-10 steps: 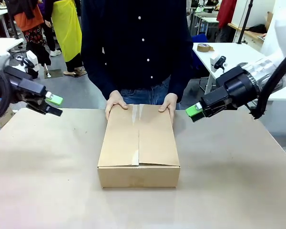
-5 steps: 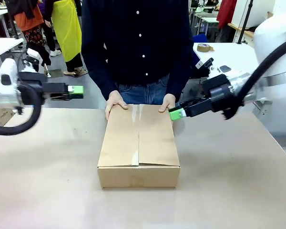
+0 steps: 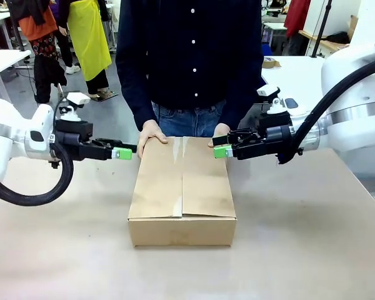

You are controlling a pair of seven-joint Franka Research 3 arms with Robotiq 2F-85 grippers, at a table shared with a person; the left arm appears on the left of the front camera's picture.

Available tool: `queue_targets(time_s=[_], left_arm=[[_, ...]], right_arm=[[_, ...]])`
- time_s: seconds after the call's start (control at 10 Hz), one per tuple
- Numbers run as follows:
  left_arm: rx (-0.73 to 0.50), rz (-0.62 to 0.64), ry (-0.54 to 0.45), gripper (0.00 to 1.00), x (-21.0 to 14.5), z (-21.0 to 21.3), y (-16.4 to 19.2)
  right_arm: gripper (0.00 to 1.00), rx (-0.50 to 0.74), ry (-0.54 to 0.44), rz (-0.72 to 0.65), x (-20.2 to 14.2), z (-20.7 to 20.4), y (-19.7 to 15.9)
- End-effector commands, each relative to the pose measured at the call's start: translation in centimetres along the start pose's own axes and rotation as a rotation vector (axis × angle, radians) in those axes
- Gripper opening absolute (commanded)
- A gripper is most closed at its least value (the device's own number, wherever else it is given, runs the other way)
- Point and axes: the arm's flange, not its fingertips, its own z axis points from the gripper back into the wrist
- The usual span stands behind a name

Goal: Pack the gift set into the box.
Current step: Press and hold the closed box until the human finishes sealing it.

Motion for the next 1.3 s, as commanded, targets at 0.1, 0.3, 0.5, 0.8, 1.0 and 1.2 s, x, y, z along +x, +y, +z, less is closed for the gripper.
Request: queue_targets(time_s=[0.1, 0.3, 0.5, 0.8, 1.0, 1.2], left_arm=[[-0.045, -0.179, -0.024, 1.0, -2.0, -2.9, -0.8], [-0.238, -0.454, 0.046, 1.0, -3.8, -5.3, -0.8], [-0.249, -0.52, 0.061, 1.0, -3.7, -6.4, -0.3], [-0.095, -0.512, 0.054, 1.0, -3.5, -8.9, 1.6], [0.005, -0.49, 0.038, 1.0, -2.8, -9.8, 2.6], [0.037, -0.485, 0.105, 1.0, -2.9, -10.4, 3.8]], right_arm=[[1.0, 0.065, -0.014, 0.135, -0.5, -1.4, -1.9], [1.0, 0.068, -0.025, 0.314, -2.2, -2.2, -4.5], [1.0, 0.104, 0.015, 0.375, -3.5, -3.4, -5.7], [1.0, 0.021, 0.114, 0.46, -4.9, -6.7, -6.7], [1.0, -0.007, 0.153, 0.449, -5.9, -6.9, -6.9], [1.0, -0.031, 0.148, 0.41, -6.7, -6.4, -7.4]])
